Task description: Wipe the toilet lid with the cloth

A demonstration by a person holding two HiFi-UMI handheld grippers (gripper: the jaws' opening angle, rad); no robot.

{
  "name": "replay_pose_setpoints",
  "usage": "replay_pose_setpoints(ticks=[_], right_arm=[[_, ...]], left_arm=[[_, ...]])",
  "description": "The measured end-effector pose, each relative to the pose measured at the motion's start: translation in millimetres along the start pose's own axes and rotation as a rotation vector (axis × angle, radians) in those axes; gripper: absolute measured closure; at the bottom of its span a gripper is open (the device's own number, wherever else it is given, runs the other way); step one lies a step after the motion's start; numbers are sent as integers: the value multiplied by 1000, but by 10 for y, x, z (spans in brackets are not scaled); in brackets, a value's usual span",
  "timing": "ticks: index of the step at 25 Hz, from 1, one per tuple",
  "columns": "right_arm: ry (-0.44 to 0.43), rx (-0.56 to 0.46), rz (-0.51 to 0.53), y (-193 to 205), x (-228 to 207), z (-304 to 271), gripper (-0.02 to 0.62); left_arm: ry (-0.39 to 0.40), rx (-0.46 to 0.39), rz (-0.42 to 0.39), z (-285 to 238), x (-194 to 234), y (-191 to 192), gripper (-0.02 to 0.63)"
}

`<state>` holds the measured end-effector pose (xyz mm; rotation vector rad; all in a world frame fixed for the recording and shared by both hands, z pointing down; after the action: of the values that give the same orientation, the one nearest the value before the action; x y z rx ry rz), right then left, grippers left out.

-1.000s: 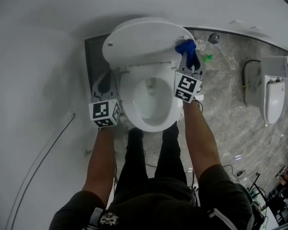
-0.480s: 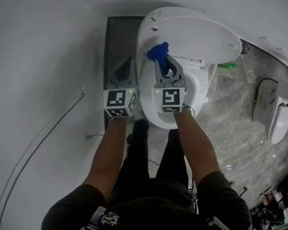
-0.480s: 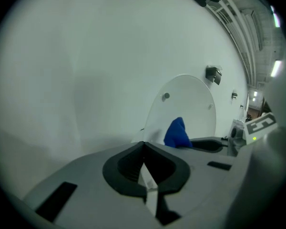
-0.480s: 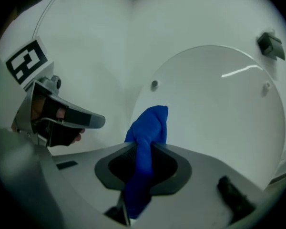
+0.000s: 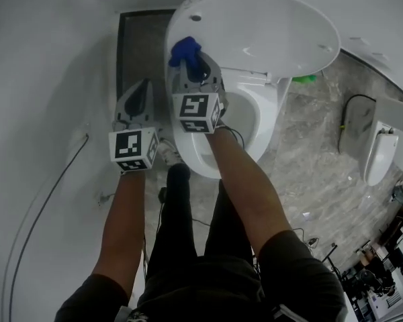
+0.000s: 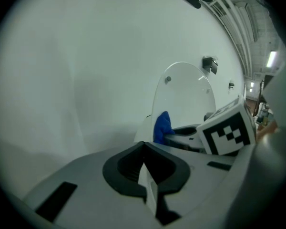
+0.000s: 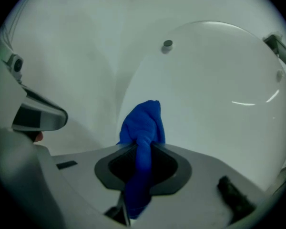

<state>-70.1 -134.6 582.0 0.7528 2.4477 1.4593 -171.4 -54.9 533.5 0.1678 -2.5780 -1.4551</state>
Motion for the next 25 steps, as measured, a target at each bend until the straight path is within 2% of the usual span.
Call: replay_pose_setpoints(ticks=[4, 8, 15, 20, 25], right_arm=[[88, 11, -10, 41, -408, 58, 522], [142, 25, 19, 147, -822, 199, 522], [301, 95, -101, 514, -1674, 578, 522], [368, 124, -81, 700, -2213, 852, 522], [396, 151, -70, 806, -2403, 1064, 522]], left_arm=[[-36, -9, 42, -92, -57, 73, 597], [-6, -5, 48, -229, -332, 80, 597], [26, -11, 47, -378, -767, 29, 597], [66, -5, 36, -511, -1135, 14, 597], [86, 9, 11, -483, -1347, 9, 597]])
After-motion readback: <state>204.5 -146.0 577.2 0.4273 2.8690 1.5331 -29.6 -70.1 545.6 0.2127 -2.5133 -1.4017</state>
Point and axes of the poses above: the fingertips, and each gripper's own axes: z backward along the fingers, x to its left, y out of its underside, the point moved 3 cm from there along z, backward along the fingers, and after that the axes turned 1 degree about y, right-handed, at the moved point
